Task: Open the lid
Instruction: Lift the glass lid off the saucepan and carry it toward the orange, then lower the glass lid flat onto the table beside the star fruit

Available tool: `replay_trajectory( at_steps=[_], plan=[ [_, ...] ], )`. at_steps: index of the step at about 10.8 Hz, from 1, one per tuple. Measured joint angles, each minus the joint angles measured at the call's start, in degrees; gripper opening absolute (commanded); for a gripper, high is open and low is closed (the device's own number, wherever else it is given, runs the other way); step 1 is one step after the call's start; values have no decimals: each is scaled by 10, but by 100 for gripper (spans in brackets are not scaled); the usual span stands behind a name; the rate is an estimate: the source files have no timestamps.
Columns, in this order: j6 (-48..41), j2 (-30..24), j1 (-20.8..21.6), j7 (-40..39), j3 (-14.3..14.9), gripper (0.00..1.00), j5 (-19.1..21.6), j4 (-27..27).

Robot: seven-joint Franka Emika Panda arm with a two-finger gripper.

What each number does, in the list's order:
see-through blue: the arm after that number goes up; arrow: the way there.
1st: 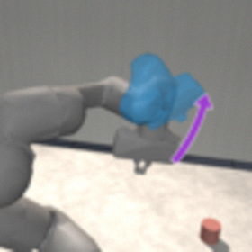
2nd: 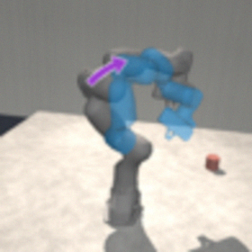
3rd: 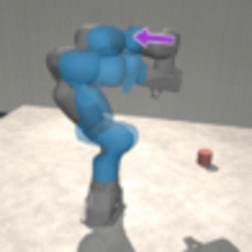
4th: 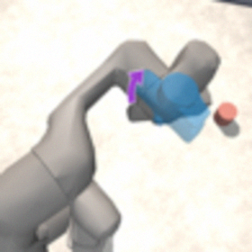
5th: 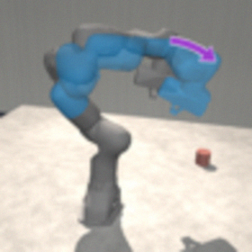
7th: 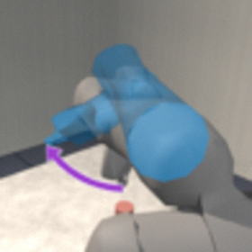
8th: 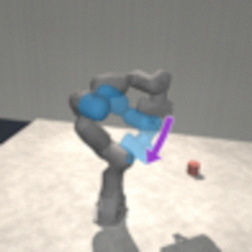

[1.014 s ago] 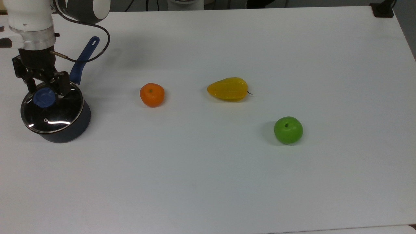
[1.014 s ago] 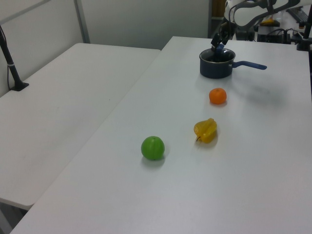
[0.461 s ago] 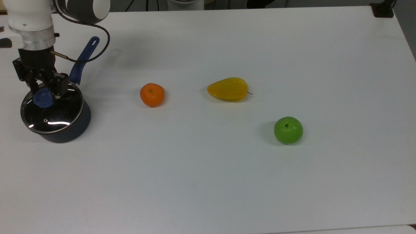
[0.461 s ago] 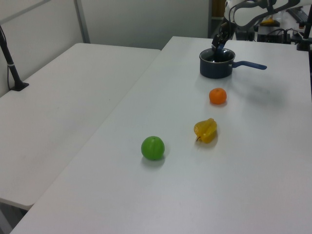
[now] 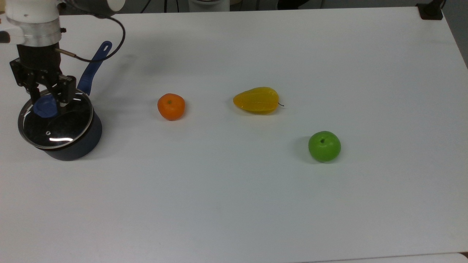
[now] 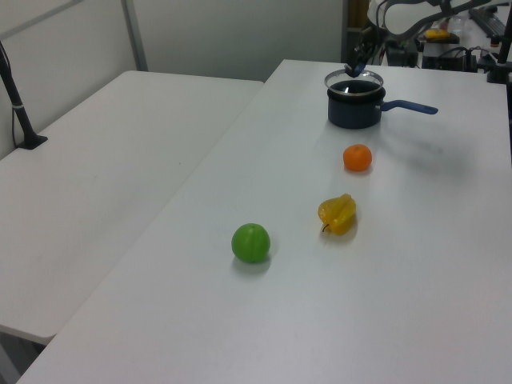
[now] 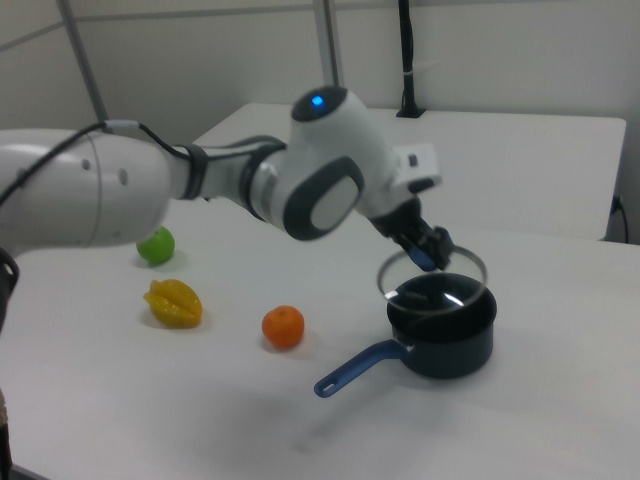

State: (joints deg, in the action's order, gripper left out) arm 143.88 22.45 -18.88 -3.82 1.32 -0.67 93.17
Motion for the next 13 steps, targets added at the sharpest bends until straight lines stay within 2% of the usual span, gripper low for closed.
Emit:
replay_trajectory(
  at_steps=[3, 8, 13],
  plan=[
    [-32, -37, 56, 25, -2, 48, -5, 5],
    [-37, -53, 200, 224, -6, 48, -111, 60],
    [-37, -17, 293, 312, -7, 48, -118, 77]
  ],
)
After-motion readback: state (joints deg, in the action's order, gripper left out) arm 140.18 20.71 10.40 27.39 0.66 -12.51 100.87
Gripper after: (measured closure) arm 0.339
